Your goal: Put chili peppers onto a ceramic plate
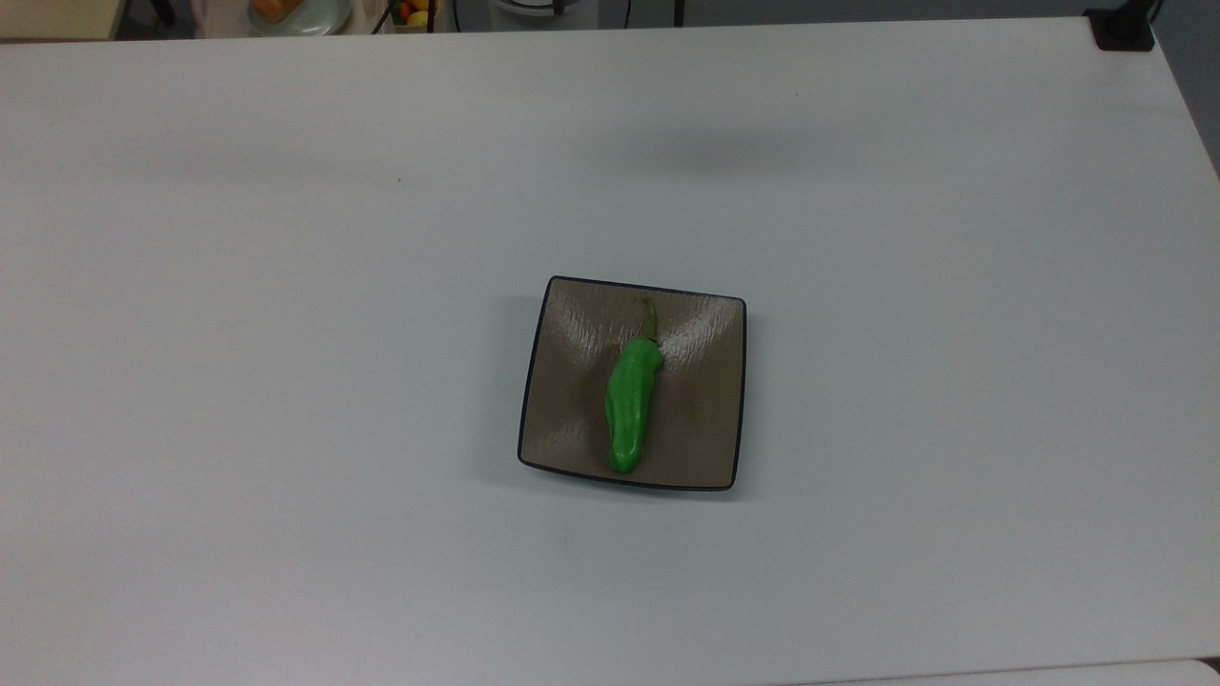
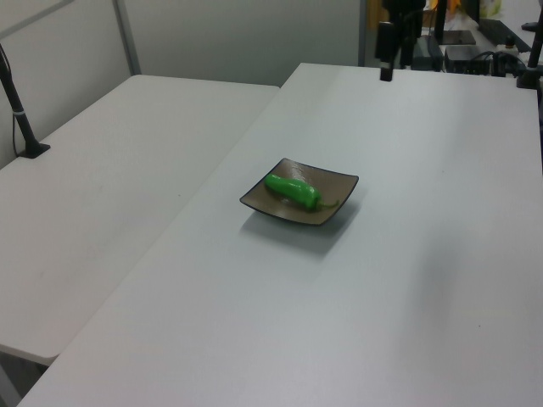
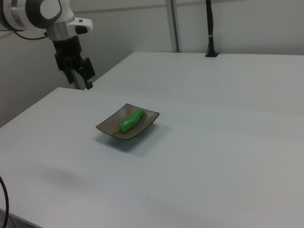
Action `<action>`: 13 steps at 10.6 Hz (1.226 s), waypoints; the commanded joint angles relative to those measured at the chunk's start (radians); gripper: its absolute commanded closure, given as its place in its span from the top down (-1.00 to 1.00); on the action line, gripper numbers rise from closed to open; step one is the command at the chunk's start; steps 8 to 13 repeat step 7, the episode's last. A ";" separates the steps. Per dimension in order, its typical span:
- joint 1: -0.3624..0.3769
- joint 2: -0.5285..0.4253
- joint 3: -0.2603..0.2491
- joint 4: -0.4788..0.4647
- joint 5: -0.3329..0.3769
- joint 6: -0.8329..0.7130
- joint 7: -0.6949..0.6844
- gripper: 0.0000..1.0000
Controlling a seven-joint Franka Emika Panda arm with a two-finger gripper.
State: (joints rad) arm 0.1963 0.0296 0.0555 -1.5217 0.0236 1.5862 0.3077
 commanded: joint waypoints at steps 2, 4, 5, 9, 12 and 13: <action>-0.009 -0.028 -0.054 -0.090 0.027 0.140 -0.174 1.00; -0.014 -0.022 -0.057 -0.089 0.027 0.153 -0.194 1.00; -0.014 -0.017 -0.057 -0.087 0.027 0.155 -0.196 1.00; -0.012 -0.011 -0.057 -0.089 0.027 0.153 -0.194 1.00; -0.012 -0.011 -0.057 -0.089 0.027 0.153 -0.194 1.00; -0.012 -0.011 -0.057 -0.089 0.027 0.153 -0.194 1.00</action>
